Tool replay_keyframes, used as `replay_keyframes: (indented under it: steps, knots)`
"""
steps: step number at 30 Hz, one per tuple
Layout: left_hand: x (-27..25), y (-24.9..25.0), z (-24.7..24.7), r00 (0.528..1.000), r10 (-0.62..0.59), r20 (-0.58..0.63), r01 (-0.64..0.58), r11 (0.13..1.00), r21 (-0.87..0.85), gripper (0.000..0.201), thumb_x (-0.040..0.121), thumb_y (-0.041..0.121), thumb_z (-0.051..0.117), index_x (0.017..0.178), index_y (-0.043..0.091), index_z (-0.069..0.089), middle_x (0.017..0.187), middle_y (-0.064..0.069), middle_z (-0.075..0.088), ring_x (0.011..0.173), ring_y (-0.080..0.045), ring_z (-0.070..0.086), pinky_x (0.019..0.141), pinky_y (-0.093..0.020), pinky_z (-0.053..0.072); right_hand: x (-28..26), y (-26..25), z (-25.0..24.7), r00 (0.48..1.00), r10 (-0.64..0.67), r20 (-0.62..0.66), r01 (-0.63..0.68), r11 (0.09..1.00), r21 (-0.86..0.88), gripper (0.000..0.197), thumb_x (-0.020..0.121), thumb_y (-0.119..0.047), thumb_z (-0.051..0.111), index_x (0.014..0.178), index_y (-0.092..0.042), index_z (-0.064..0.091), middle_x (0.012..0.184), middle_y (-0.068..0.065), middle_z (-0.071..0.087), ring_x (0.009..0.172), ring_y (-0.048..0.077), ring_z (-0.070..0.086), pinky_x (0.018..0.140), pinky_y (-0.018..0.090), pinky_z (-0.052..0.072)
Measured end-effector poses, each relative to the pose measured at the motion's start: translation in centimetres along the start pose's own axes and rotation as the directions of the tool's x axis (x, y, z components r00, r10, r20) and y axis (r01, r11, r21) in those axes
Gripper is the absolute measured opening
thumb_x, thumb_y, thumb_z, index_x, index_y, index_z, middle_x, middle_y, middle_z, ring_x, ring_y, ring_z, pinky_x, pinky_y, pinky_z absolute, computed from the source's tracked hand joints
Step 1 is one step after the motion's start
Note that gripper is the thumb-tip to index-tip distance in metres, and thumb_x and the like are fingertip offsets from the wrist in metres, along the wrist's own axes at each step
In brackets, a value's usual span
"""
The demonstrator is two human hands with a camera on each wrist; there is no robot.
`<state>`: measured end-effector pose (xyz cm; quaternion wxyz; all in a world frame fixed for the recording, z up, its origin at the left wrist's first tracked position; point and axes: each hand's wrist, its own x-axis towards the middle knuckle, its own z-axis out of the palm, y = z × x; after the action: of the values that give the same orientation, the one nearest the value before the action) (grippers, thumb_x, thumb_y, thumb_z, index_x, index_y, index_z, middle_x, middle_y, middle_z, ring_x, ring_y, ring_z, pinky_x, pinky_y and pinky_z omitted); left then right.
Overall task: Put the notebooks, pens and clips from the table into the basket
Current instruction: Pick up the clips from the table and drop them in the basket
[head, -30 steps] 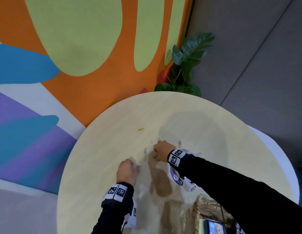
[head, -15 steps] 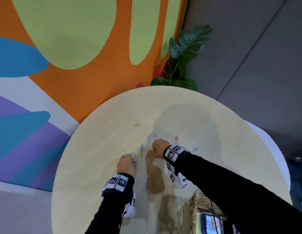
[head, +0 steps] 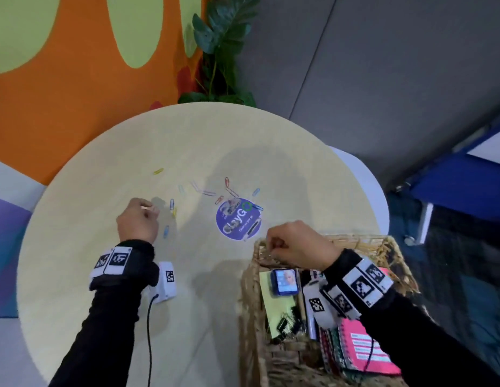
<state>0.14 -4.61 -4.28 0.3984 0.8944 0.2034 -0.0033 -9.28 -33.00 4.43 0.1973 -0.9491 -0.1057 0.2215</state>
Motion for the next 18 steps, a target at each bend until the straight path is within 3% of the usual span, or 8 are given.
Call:
replay_keyframes:
  steps: [3, 6, 9, 13, 16, 18]
  knots:
    - [-2.6, 3.7, -1.2, 0.988, 0.154, 0.034, -0.152, 0.988, -0.039, 0.016, 0.087, 0.014, 0.06, 0.1, 0.008, 0.067, 0.091, -0.015, 0.071, 0.091, -0.03, 0.064, 0.087, -0.03, 0.045, -2.3, 2.2, 4.6, 0.97, 0.092, 0.224, -0.068, 0.992, -0.11, 0.018, 0.076, -0.003, 0.058, 0.083, -0.009, 0.073, 0.088, 0.01, 0.075, 0.082, 0.027, 0.067, 0.072, 0.031, 0.05]
    - [-6.9, 7.3, -1.6, 0.928, 0.314, 0.199, -0.299, 0.949, -0.102, 0.008, 0.082, 0.016, 0.068, 0.087, 0.011, 0.071, 0.073, -0.005, 0.065, 0.071, -0.022, 0.06, 0.071, -0.021, 0.043, -3.2, 2.8, 7.7, 0.95, 0.165, 0.266, -0.123, 0.978, -0.168, 0.023, 0.079, 0.002, 0.051, 0.086, -0.005, 0.072, 0.094, 0.016, 0.072, 0.077, 0.027, 0.059, 0.067, 0.028, 0.044]
    - [-11.9, 9.5, -1.1, 0.778, 0.432, 0.457, -0.451, 0.89, -0.073, 0.002, 0.079, 0.017, 0.07, 0.079, 0.018, 0.07, 0.063, 0.005, 0.064, 0.064, -0.009, 0.061, 0.064, -0.009, 0.041, -2.9, 2.5, 9.3, 0.939, 0.209, 0.275, -0.146, 0.962, -0.233, 0.023, 0.083, 0.001, 0.049, 0.096, 0.002, 0.068, 0.104, 0.023, 0.066, 0.092, 0.036, 0.063, 0.069, 0.029, 0.04]
    - [-17.1, 9.7, 1.3, 0.566, 0.409, 0.716, -0.595, 0.804, 0.011, 0.008, 0.079, 0.018, 0.067, 0.078, 0.024, 0.063, 0.073, 0.005, 0.064, 0.085, -0.018, 0.066, 0.079, -0.03, 0.05, -2.6, 1.8, 9.8, 0.946, 0.2, 0.256, -0.126, 0.952, -0.279, 0.029, 0.091, -0.016, 0.054, 0.109, 0.005, 0.06, 0.115, 0.024, 0.062, 0.105, 0.038, 0.061, 0.086, 0.042, 0.05]
    - [-19.5, 9.0, 4.0, 0.468, 0.347, 0.813, -0.71, 0.696, 0.112, 0.01, 0.08, 0.012, 0.063, 0.089, 0.014, 0.067, 0.096, -0.005, 0.071, 0.098, -0.023, 0.064, 0.084, -0.03, 0.047, -3.0, 2.4, 9.4, 0.955, 0.223, 0.196, -0.176, 0.957, -0.232, 0.023, 0.088, -0.012, 0.055, 0.107, -0.002, 0.063, 0.112, 0.02, 0.065, 0.103, 0.036, 0.063, 0.086, 0.041, 0.051]
    - [-20.9, 9.1, 5.7, 0.418, 0.311, 0.854, -0.785, 0.597, 0.167, 0.016, 0.082, 0.006, 0.057, 0.093, 0.006, 0.069, 0.104, -0.011, 0.071, 0.101, -0.028, 0.064, 0.088, -0.035, 0.05, -3.7, 3.4, 8.7, 0.965, 0.234, 0.121, -0.213, 0.963, -0.167, 0.018, 0.083, -0.009, 0.057, 0.097, -0.005, 0.067, 0.105, 0.019, 0.069, 0.098, 0.033, 0.066, 0.08, 0.037, 0.052]
